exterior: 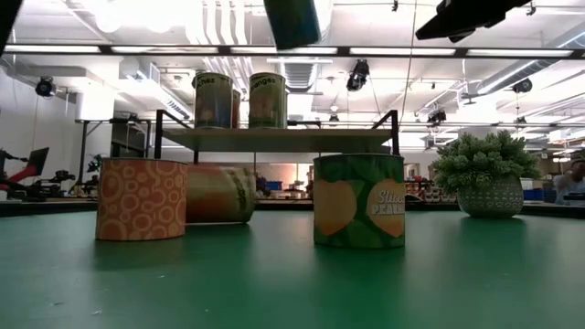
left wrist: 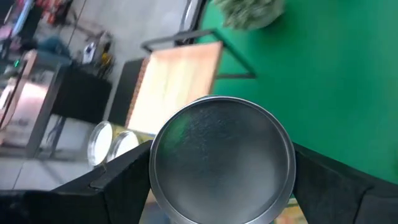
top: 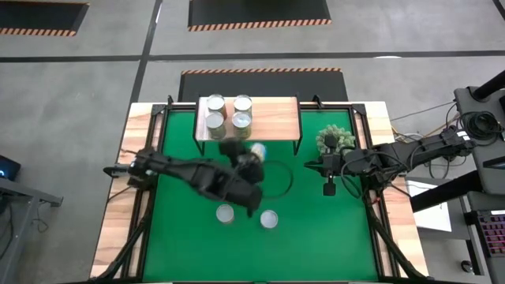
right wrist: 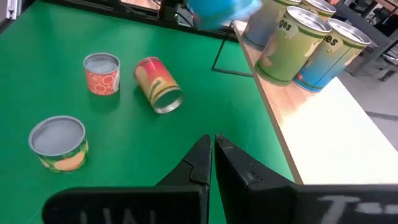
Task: Pick and place cans onto a shelf
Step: Put the canned cherries on the shelf
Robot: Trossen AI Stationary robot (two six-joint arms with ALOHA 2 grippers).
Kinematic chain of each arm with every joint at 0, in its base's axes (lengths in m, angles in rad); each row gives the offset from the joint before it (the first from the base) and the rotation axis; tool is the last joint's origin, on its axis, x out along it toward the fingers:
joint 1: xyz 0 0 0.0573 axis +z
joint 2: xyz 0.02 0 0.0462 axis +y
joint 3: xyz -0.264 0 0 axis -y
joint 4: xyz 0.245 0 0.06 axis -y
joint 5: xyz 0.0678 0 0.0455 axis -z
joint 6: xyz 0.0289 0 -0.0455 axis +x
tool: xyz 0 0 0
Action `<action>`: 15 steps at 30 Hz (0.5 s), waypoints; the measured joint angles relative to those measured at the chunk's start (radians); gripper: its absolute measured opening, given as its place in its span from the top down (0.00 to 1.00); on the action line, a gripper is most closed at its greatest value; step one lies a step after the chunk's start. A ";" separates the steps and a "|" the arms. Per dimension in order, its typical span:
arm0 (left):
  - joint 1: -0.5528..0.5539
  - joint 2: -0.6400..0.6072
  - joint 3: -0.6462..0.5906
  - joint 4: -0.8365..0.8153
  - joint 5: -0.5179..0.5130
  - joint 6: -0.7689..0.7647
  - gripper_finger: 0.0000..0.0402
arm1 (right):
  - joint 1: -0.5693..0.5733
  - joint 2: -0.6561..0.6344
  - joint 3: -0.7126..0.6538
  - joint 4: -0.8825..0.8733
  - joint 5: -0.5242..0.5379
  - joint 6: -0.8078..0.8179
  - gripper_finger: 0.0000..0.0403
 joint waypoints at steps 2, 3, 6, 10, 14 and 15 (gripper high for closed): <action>-0.055 -0.010 0.000 0.000 0.000 0.003 0.22 | 0.000 0.000 0.000 0.001 0.000 -0.009 0.98; -0.082 -0.014 0.000 -0.001 0.000 0.009 0.22 | 0.000 0.000 0.000 0.000 0.000 -0.013 0.98; -0.160 -0.027 0.000 -0.011 -0.041 0.009 0.22 | 0.000 -0.003 0.000 0.000 0.000 -0.026 0.98; -0.245 -0.040 0.000 -0.020 -0.138 -0.013 0.22 | 0.000 -0.007 0.000 0.001 0.000 -0.047 0.98; -0.299 -0.051 0.000 -0.022 -0.204 -0.066 0.22 | 0.000 -0.013 0.000 0.001 0.000 -0.068 0.98; -0.306 -0.054 0.000 -0.027 -0.207 -0.081 0.22 | 0.000 -0.013 0.000 0.001 0.000 -0.071 0.98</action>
